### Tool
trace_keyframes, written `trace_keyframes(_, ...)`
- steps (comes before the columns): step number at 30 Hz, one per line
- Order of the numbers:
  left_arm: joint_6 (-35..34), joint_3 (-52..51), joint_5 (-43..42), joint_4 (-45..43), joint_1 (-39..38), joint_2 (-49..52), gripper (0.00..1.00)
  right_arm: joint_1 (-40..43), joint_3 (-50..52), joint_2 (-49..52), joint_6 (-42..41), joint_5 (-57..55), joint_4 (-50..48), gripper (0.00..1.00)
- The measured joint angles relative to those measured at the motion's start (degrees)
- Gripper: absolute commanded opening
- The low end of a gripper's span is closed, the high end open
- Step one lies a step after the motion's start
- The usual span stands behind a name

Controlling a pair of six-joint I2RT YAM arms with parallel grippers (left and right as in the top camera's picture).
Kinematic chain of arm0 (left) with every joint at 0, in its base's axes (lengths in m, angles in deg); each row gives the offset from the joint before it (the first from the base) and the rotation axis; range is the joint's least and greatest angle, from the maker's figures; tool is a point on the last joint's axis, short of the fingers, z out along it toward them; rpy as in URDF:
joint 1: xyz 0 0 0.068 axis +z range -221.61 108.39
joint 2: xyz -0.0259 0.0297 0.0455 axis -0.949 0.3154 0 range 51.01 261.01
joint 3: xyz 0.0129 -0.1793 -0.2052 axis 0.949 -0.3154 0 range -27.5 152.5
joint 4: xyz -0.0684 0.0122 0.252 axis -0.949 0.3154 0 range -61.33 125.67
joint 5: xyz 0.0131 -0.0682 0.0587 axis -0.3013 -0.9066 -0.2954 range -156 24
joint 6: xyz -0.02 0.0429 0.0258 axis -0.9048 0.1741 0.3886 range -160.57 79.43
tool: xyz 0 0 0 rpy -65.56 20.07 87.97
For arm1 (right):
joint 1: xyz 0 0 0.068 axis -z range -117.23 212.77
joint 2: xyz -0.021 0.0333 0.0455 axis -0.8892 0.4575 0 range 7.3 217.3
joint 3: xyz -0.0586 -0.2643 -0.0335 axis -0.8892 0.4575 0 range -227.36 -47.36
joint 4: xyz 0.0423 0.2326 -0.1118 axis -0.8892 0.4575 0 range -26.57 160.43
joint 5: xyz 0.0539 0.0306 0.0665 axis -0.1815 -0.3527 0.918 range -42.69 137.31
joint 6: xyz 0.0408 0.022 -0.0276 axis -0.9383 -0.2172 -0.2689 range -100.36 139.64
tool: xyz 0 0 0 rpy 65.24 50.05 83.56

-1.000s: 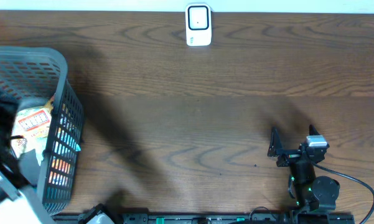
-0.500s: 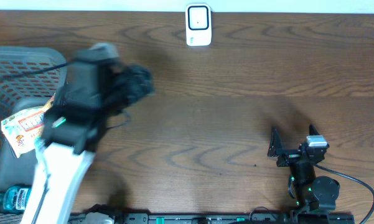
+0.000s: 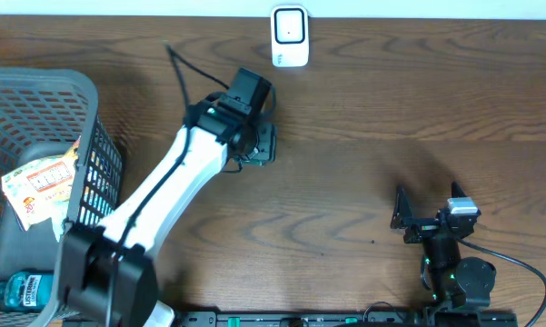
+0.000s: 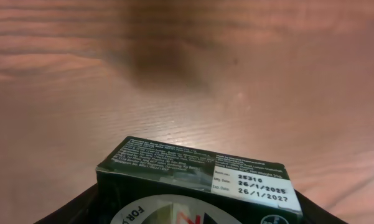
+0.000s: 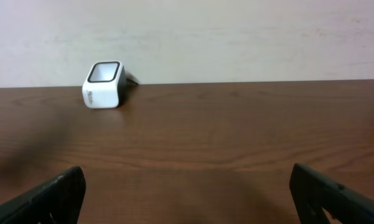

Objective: Scan the item barcode
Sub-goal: 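Lift the box out and carry it toward the white scanner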

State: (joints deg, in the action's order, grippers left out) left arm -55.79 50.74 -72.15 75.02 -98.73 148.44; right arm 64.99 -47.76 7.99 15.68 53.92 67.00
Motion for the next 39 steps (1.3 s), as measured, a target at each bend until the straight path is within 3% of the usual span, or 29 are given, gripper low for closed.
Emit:
trace_keyframes(7,16.4,0.0,-6.0,-0.5,-0.4,4.1,0.67,0.0,0.0,0.0,0.0,0.0,0.0,0.99)
trace_keyframes(17,30.3,0.0,-7.5,-0.8,-0.7,4.6,0.67,0.0,0.0,0.0,0.0,0.0,0.0,0.99)
trace_keyframes(18,31.9,0.0,-7.5,-0.8,-0.7,4.6,0.69,0.0,0.0,0.0,0.0,0.0,0.0,0.99)
trace_keyframes(21,36.6,0.0,-7.5,-1.0,-0.7,4.6,0.88,0.0,0.0,0.0,0.0,0.0,0.0,0.99)
trace_keyframes(27,45.0,0.0,-7.5,-2.4,-0.7,4.7,0.92,0.0,0.0,0.0,0.0,0.0,0.0,0.99)
trace_keyframes(31,48.4,0.0,-7.4,-3.9,-0.7,4.7,1.00,0.0,0.0,0.0,0.0,0.0,0.0,0.99)
trace_keyframes(35,49.7,0.0,-7.2,-6.6,-0.7,4.7,0.98,0.0,0.0,0.0,0.0,0.0,0.0,0.99)
trace_keyframes(39,44.7,0.0,-7.1,-11.3,-0.7,4.7,0.98,0.0,0.0,0.0,0.0,0.0,0.0,0.99)
